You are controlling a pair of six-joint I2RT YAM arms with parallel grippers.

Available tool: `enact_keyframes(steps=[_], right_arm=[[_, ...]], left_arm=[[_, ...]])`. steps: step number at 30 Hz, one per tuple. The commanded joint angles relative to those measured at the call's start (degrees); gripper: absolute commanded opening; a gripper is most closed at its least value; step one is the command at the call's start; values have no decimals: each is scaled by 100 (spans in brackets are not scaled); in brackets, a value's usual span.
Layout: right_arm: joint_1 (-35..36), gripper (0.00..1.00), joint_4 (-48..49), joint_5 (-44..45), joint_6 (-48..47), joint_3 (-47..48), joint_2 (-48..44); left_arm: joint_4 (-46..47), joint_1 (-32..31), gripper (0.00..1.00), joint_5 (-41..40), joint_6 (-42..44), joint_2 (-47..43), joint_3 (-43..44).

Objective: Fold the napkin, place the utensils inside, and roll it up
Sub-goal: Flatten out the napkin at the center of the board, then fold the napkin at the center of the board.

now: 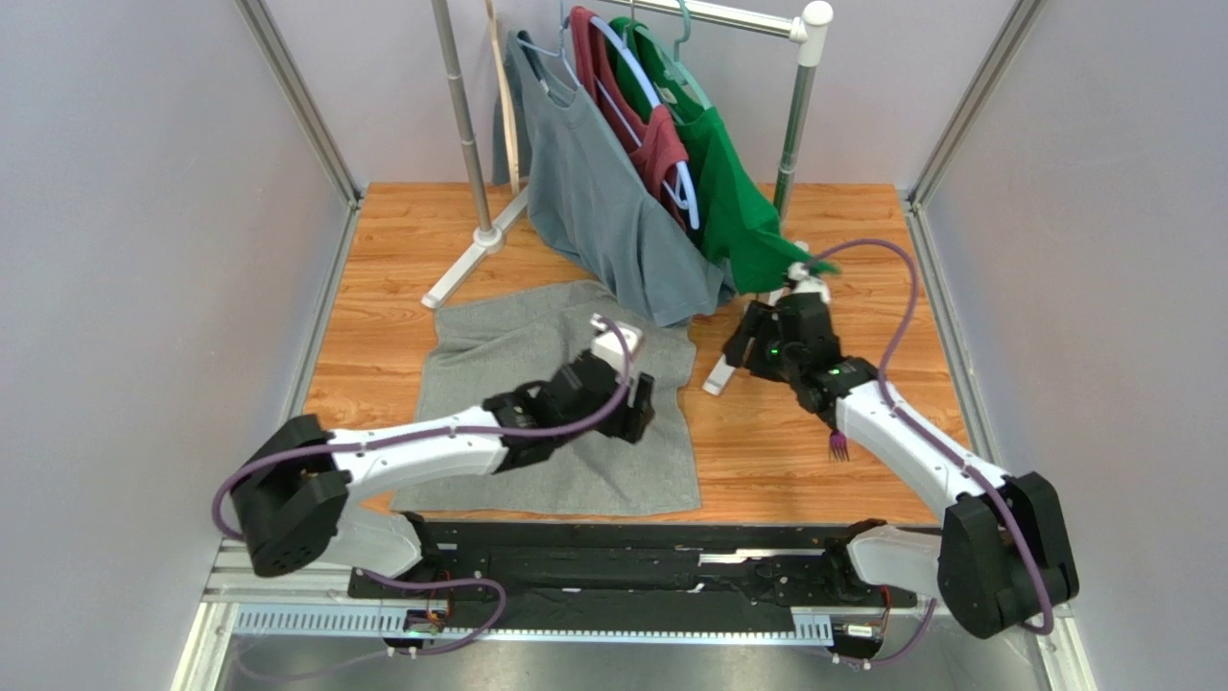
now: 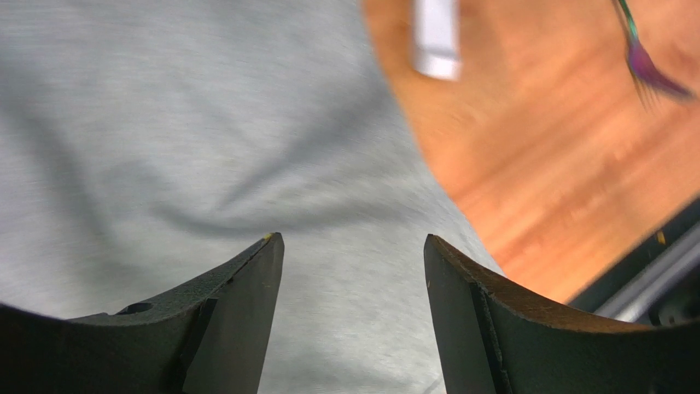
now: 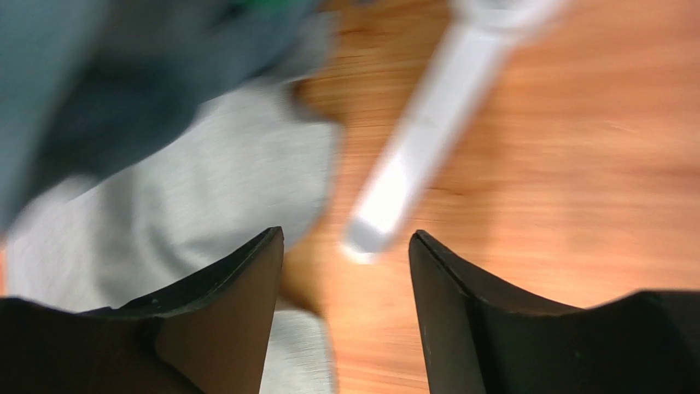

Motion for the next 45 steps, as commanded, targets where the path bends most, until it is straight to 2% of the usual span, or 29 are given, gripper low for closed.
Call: enact_keyframes(steps=[1,2,6,13,21,30,45], right_arm=[[-1208,61,-499,-356,112,-330,-512],[-1360,61,-622,-592,112,-399,-766],[-1879,61,-816,-840,95,-558,-1320],[-2328,61,-1080,-1139,16,-646,-1717],[-2398,61,-1097,-1253,24,-725,-1796],[-2398,61,-1115,-1315,77,-752,-1832],[-2407,61,-1053,-1341,95,-822,-1770]], left_arm=[[592,-995,71,-282,143,727,417],[583,-1362,71,-378,108,1051,515],[505,-1996,68,-510,-173,1668,920],[-258,-2525,61,-897,-647,2311,1561],[-1235,-2798,57,-1477,-1280,2574,1878],[-824,-2807,57,-1355,-1228,2698,1791],[-823,-2798,54,-1117,-1290,2996,1913]])
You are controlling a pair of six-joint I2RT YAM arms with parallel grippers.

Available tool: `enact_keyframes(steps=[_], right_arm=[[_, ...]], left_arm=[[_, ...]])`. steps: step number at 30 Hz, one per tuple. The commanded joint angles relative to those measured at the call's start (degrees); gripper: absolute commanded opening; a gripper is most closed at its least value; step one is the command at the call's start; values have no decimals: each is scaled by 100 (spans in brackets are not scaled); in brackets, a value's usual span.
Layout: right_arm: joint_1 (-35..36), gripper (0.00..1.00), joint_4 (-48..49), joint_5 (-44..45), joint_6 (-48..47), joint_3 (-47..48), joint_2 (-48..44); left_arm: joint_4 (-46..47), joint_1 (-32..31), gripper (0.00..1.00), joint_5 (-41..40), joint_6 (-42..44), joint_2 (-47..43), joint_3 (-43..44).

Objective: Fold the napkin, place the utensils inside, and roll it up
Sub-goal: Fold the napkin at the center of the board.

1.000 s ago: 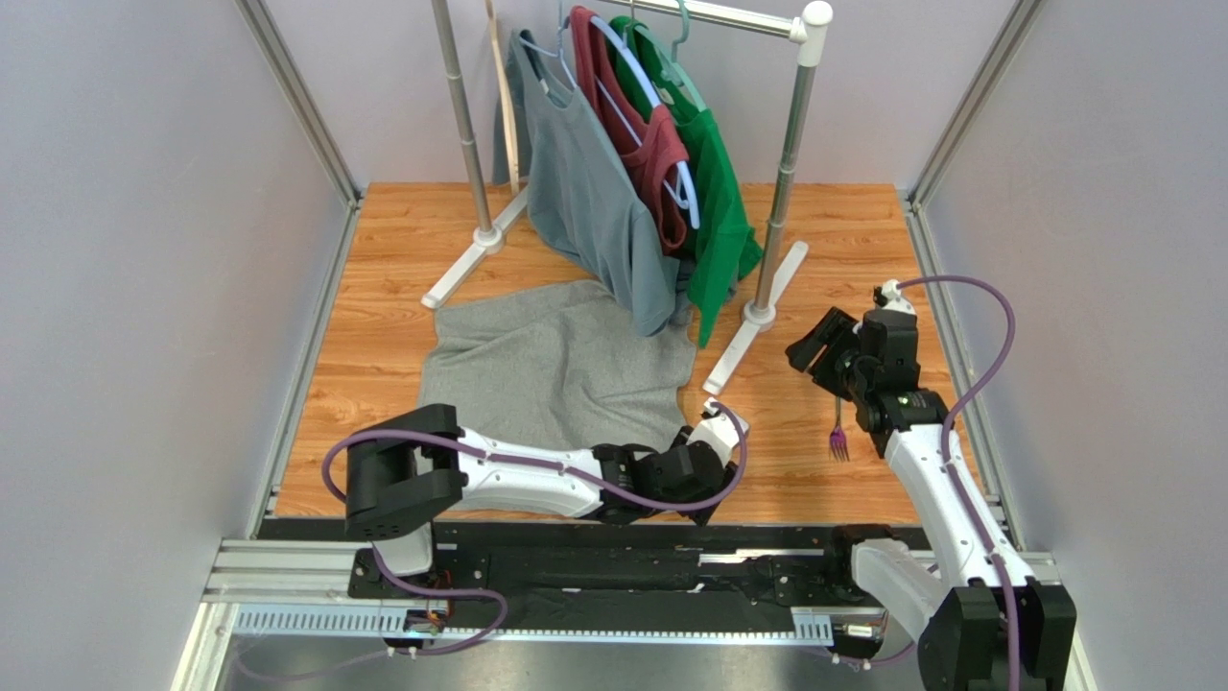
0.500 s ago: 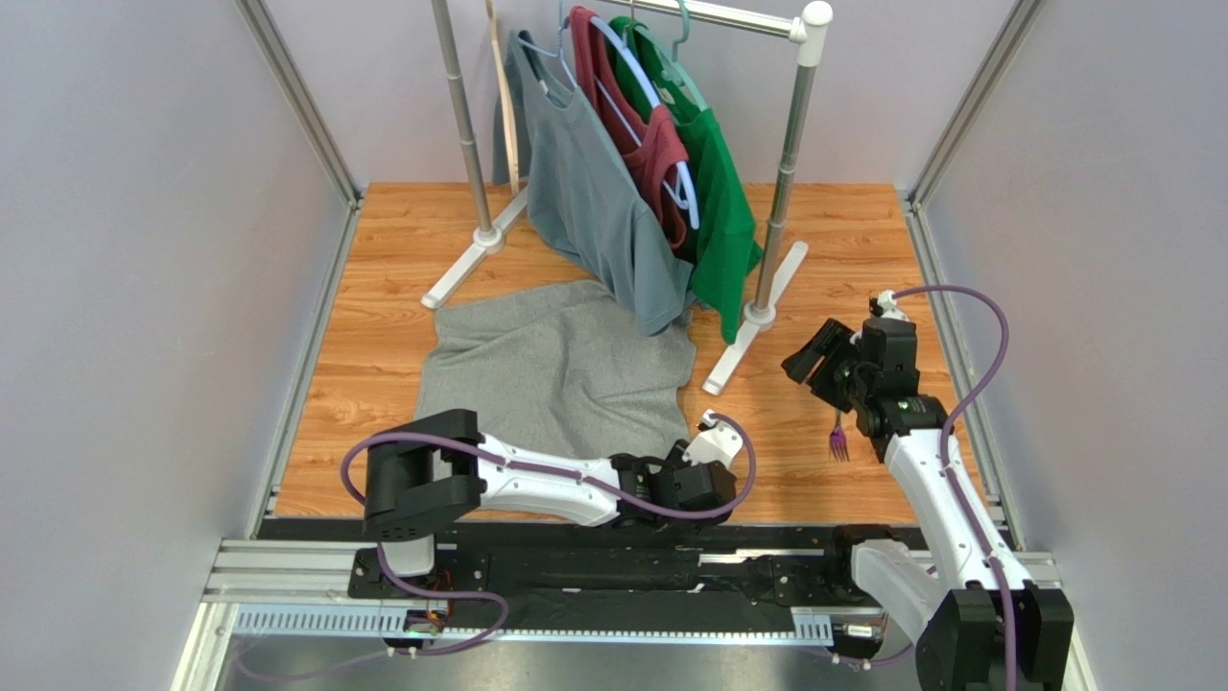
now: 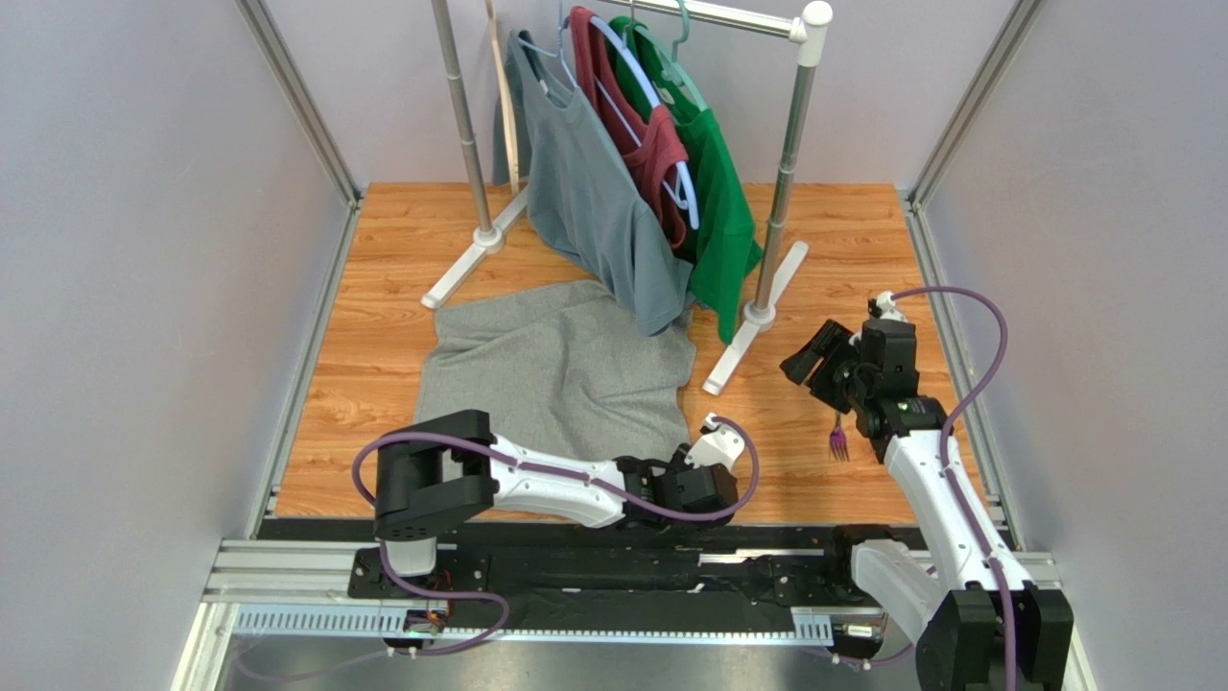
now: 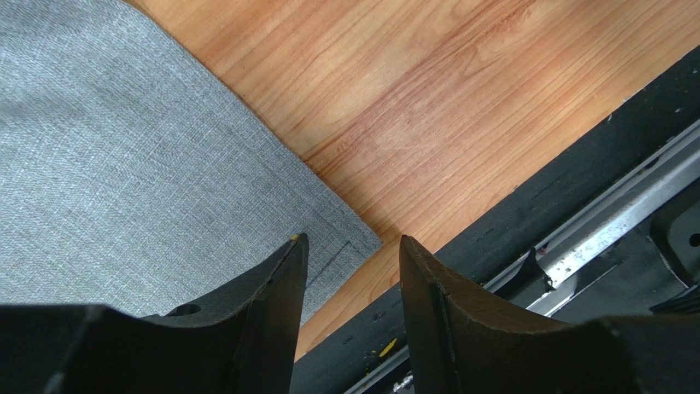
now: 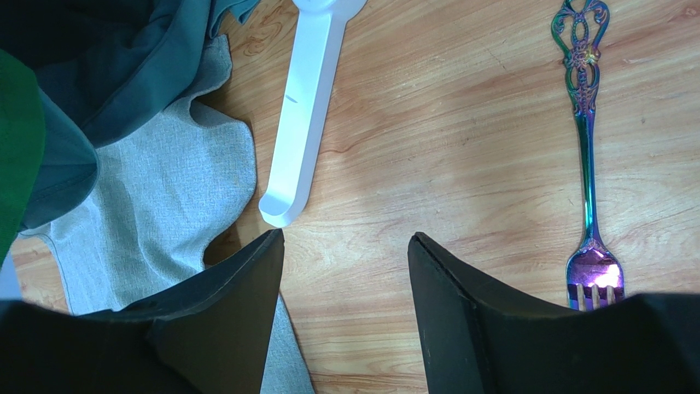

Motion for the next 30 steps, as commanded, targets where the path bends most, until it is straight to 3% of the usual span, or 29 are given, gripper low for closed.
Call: enact_keyframes(steps=[1,15,22,30], right_arm=[[-33,61,105,-61,44,-44,-52],[-25,61,158,-69,62,-70,9],[-33,61,175,-69,88,-62,36],[-33,61,175,-61,80,79,150]], left_arm=[[78,-31,53,91,-109,107,165],[-529,-31,34,-5,-417,414,516],[-862,-31,1,-119,-356,406,718],[-1144,-31,0,-76,39,-121,1061]])
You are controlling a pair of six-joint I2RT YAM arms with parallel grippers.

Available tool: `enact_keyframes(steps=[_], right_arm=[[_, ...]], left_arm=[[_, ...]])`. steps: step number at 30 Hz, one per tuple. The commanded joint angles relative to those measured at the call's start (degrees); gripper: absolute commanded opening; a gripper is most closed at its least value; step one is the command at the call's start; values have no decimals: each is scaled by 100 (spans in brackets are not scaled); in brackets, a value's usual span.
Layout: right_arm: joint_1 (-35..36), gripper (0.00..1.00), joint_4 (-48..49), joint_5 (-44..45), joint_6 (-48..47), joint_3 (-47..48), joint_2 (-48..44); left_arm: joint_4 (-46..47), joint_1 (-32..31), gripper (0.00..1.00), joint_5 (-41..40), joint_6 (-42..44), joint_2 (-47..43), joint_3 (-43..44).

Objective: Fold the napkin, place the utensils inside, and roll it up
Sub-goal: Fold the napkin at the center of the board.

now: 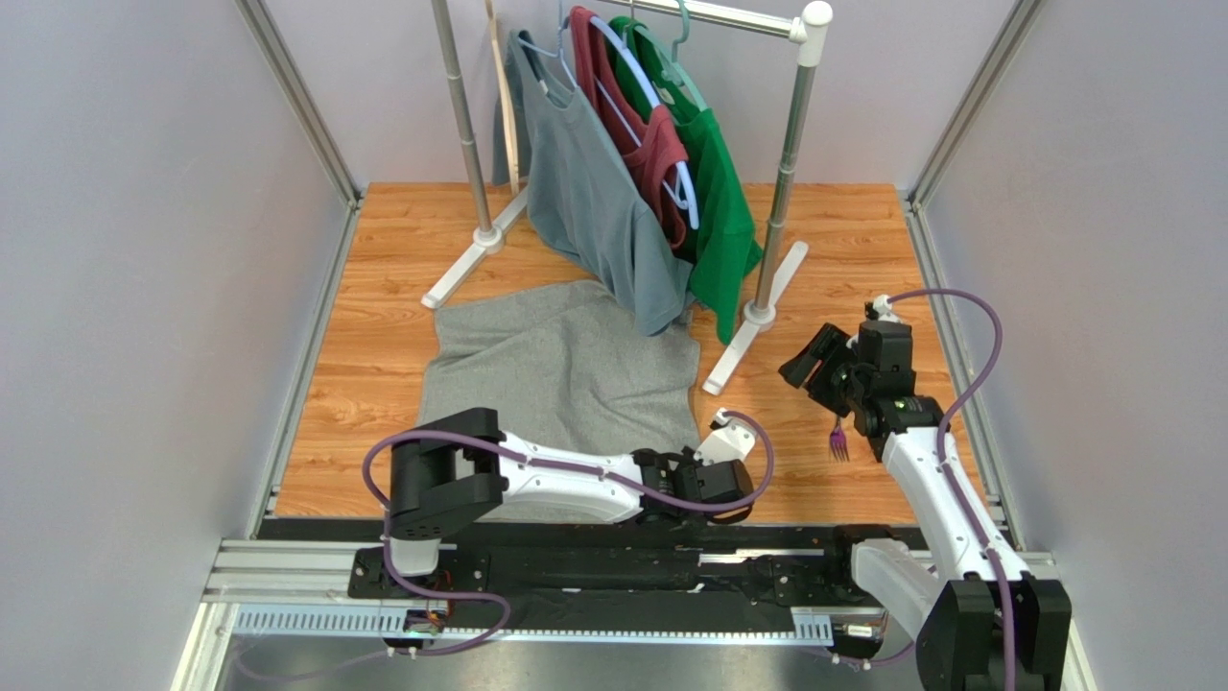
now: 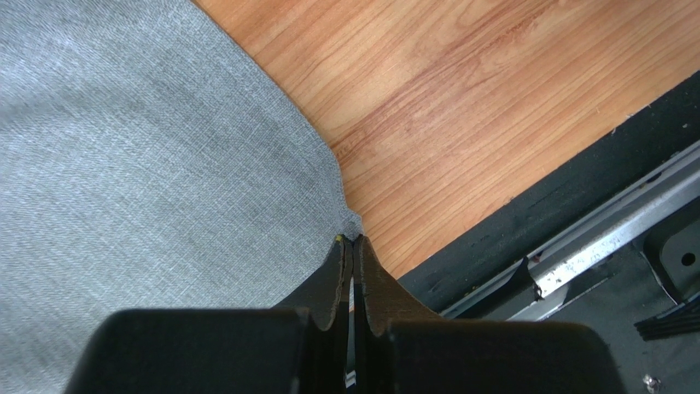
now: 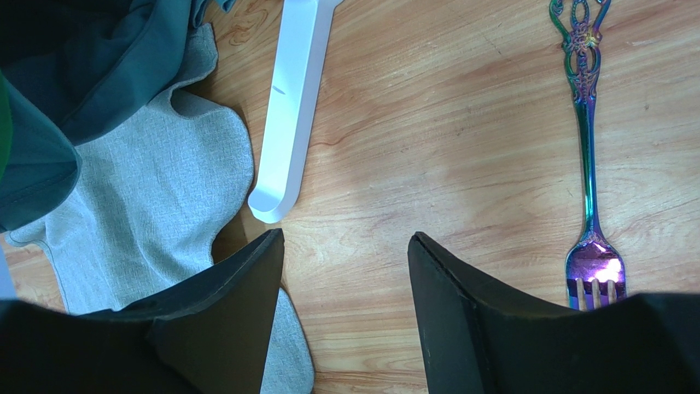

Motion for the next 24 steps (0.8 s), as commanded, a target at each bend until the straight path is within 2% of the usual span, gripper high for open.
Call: enact_keyframes(steps=[1,8,24], right_arm=[[-33,61,180,-34,64,158,52],[-42,61,92,54,3,219,61],[-33,61,-137,265,-94,377,-62]], left_arm=[[-315,-31,0,8,370,-462,447],[-105,-23,0,816,485,-489,641],[264,-5,0,1625,467,-339,1133]])
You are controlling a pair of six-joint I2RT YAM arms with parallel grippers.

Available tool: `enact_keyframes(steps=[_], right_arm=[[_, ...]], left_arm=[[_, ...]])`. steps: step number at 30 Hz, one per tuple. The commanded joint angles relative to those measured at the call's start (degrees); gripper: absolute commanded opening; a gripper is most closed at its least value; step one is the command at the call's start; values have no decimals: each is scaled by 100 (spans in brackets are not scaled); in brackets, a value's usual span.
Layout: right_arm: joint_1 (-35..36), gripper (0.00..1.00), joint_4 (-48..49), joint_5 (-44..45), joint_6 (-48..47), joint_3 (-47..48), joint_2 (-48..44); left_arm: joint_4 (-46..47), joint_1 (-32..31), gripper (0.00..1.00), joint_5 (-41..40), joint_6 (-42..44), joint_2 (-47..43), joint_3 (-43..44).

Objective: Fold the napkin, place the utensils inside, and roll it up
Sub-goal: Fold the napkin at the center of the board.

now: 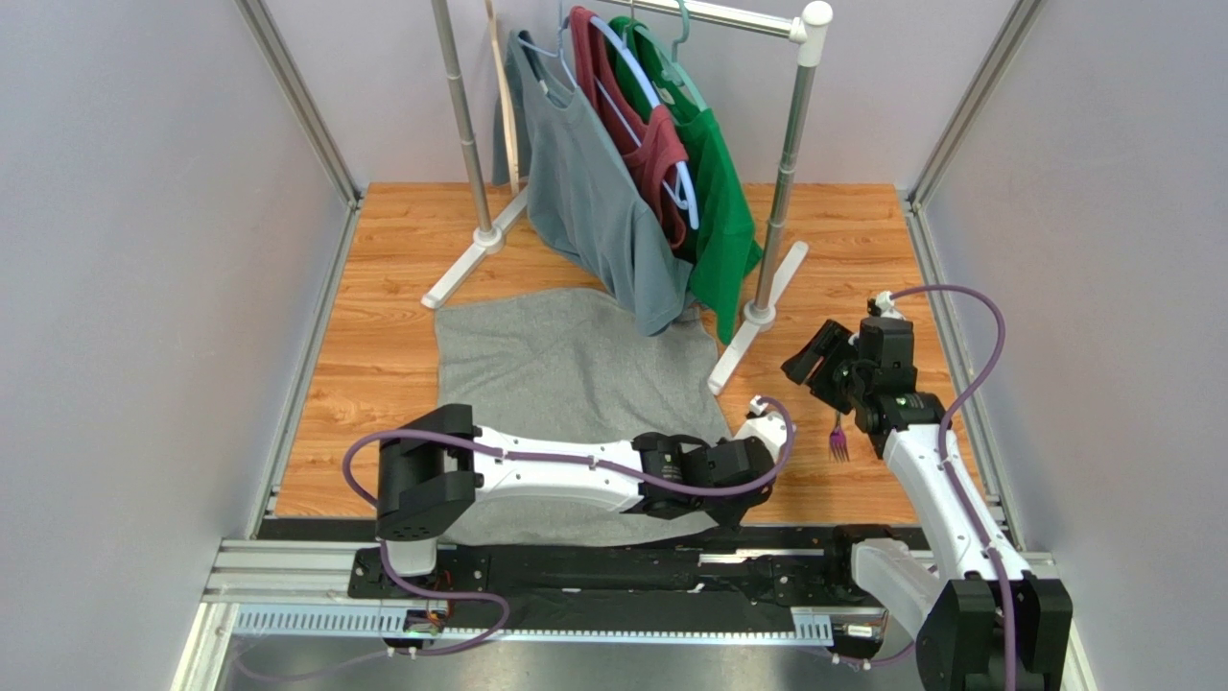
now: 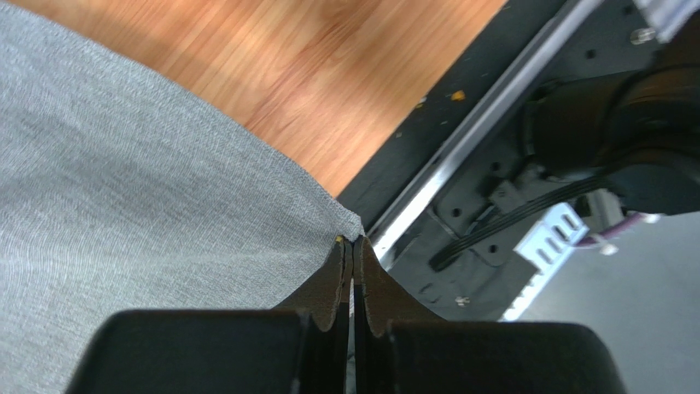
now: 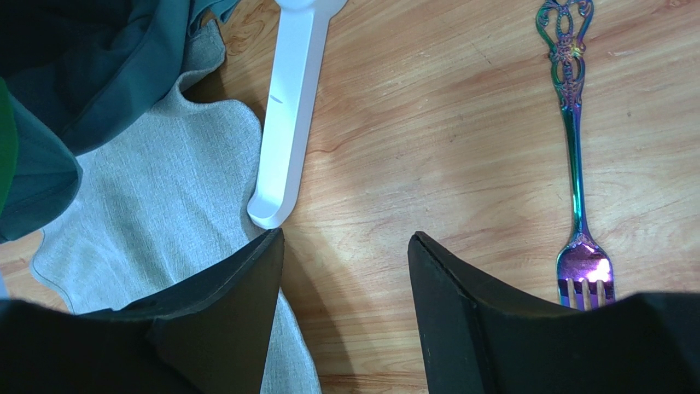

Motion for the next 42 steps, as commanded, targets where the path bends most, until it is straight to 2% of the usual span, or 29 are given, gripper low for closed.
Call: enact_keyframes(steps=[1,11,18,22,27,35,42], right_arm=[[-33,61,-84,162,-94,246,-132],[-25,61,-137,180,-120,317,-150],[-33,61,-120,162,-112,326,-141],[-33,61,-111,145,-94,361,-106],[-33,61,-120,100,-103,483,-19],[-25,61,-128,4,-103,695,236],[-33,61,-120,-31,-138,835,412]], left_arm=[[297,28,0,362,36,-105,285],[341,809,0,450,27,-1063,-663],[-194,1872,0,371,378,-1863,-1235],[-652,2715,0,414,607,-2083,-1323],[-1188,3472,0,239,993,-2232,-1349],[-1312,4912,0,344,1644,-2268,-1253],[-1522,5897,0,467,2172,-1654,-691]])
